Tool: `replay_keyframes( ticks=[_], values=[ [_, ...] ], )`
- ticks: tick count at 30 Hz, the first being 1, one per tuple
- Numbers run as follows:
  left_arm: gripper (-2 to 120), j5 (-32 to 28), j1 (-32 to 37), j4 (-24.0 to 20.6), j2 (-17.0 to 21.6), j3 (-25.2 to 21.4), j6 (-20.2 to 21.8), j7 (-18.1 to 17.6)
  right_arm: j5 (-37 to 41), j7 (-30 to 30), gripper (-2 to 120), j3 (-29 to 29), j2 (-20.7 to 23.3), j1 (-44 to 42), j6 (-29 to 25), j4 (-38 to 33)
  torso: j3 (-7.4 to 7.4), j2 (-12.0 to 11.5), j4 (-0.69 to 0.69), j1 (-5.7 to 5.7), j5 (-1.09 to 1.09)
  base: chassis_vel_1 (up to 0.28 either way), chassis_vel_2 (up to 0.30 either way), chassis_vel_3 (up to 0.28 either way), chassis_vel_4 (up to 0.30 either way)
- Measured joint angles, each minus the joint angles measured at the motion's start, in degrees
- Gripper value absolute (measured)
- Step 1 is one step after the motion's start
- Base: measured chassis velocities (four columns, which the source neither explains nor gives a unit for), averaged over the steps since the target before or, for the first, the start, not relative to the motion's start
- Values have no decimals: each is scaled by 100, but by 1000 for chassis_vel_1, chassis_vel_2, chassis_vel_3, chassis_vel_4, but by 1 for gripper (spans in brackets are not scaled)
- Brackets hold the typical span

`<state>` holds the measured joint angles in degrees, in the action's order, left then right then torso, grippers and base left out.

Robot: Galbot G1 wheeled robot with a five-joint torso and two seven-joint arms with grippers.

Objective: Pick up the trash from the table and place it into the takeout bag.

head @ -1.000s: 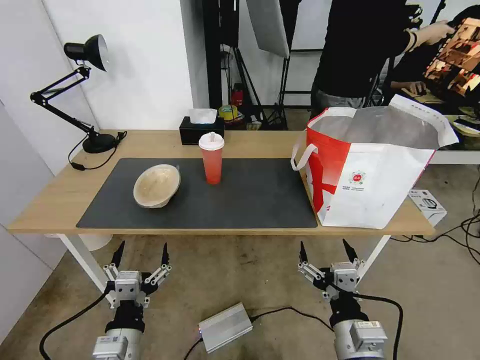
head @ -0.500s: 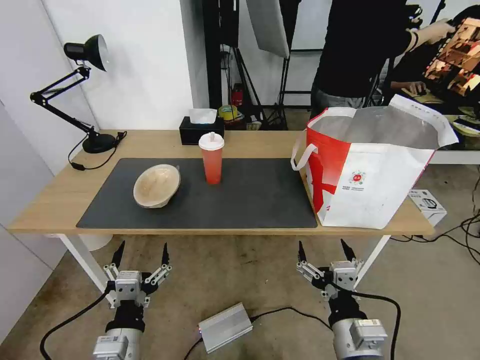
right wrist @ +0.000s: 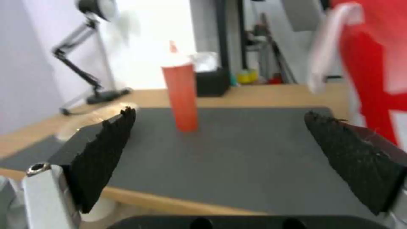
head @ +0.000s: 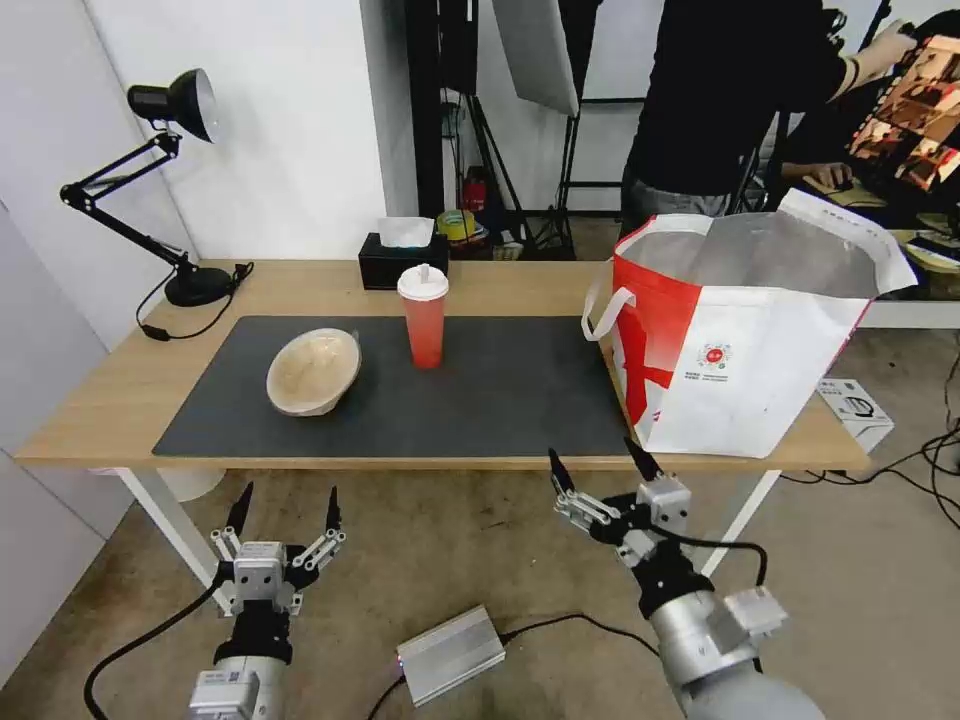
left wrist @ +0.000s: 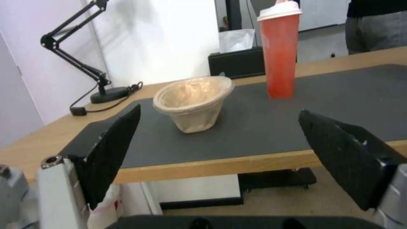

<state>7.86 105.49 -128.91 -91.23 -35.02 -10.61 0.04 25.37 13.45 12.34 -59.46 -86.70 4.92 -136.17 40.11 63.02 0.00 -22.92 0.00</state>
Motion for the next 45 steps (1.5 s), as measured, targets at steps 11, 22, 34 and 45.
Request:
replay_keyframes(
  ticks=[11, 22, 34, 45],
  values=[
    [100, 19, 16, -16, -2, -33, 9, 3, 1102, 52, 100, -540, 556, 1644, 358, 310, 1, 0, 1, 0, 0, 0, 0, 0, 0],
    [100, 21, 18, -12, -4, -87, 14, 4, 1421, 40, 100, -1167, 835, 3041, 662, 848, 0, 0, 0, -1, 0, 0, 0, 0, 0],
    [100, -13, 20, -18, -4, -123, 23, 1, 1846, 55, 100, -1981, 853, 4289, 912, 1585, 0, 0, 1, -1, -1, 0, 0, 0, 0],
    [100, -40, 8, -18, -3, -156, 30, -3, 2072, 92, 100, -2413, 521, 4943, 1021, 2069, 0, 0, 1, -1, -1, 0, 0, 0, 0]
  ],
)
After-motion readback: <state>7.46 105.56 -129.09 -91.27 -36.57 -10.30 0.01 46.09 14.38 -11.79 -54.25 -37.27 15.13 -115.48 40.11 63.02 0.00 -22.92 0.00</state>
